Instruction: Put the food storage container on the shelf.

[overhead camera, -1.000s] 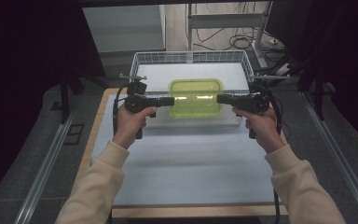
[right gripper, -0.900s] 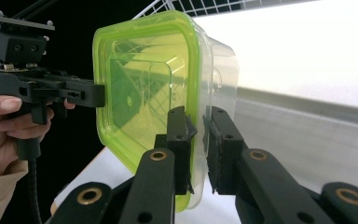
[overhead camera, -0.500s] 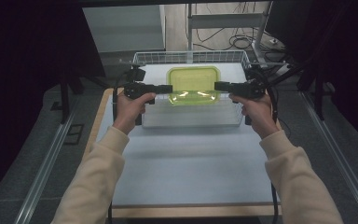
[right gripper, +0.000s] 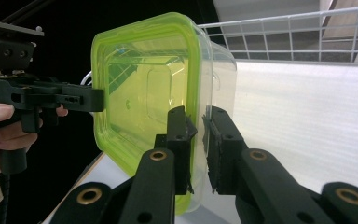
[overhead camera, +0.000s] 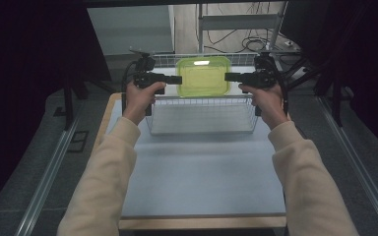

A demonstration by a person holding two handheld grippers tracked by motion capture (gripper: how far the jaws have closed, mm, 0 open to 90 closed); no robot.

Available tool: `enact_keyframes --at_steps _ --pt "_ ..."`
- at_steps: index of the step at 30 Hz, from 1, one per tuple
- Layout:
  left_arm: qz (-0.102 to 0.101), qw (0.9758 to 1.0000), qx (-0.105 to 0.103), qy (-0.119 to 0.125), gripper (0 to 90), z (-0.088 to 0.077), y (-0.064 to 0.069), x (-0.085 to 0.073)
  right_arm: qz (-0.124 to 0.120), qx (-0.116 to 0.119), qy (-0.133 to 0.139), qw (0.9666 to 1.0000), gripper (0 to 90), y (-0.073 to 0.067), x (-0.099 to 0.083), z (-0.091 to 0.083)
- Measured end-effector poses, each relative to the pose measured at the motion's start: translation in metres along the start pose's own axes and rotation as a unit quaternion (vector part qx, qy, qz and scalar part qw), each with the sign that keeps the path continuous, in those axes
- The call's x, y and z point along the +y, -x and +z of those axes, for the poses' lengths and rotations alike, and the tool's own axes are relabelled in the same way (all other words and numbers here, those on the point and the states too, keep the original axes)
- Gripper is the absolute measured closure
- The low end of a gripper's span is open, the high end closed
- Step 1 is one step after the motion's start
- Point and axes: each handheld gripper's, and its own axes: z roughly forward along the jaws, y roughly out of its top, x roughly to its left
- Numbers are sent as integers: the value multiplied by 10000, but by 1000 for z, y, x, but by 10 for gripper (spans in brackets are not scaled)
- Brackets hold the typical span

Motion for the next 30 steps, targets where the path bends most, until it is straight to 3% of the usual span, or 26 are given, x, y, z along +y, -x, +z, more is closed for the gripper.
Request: enact_keyframes --at_steps 3,11,12,16,21,23,24,30 --pt "1 10000 65 -46 806 2 -2 3 77 -15 -22 10000 805 3 2 3" --pt "-252 9996 123 -64 804 13 -12 9 316 -134 -113 9993 799 14 5 19" --pt "-247 9995 202 -82 803 14 -12 12 362 -193 -139 9991 797 17 6 23" --pt "-248 9988 408 -148 798 16 -10 18 333 -376 -182 9986 788 17 7 30" --pt "-383 9986 346 -117 794 18 -13 19 395 -390 -120 9984 779 20 8 32" --pt "-421 9984 355 -116 786 19 -14 20 327 -436 -108 9985 757 19 9 34" --pt "-401 9982 376 -256 770 23 -15 21 204 -518 -135 9984 732 18 9 36" --pt "-445 9983 351 -169 737 27 -18 23 150 -635 -144 9978 687 18 10 39"
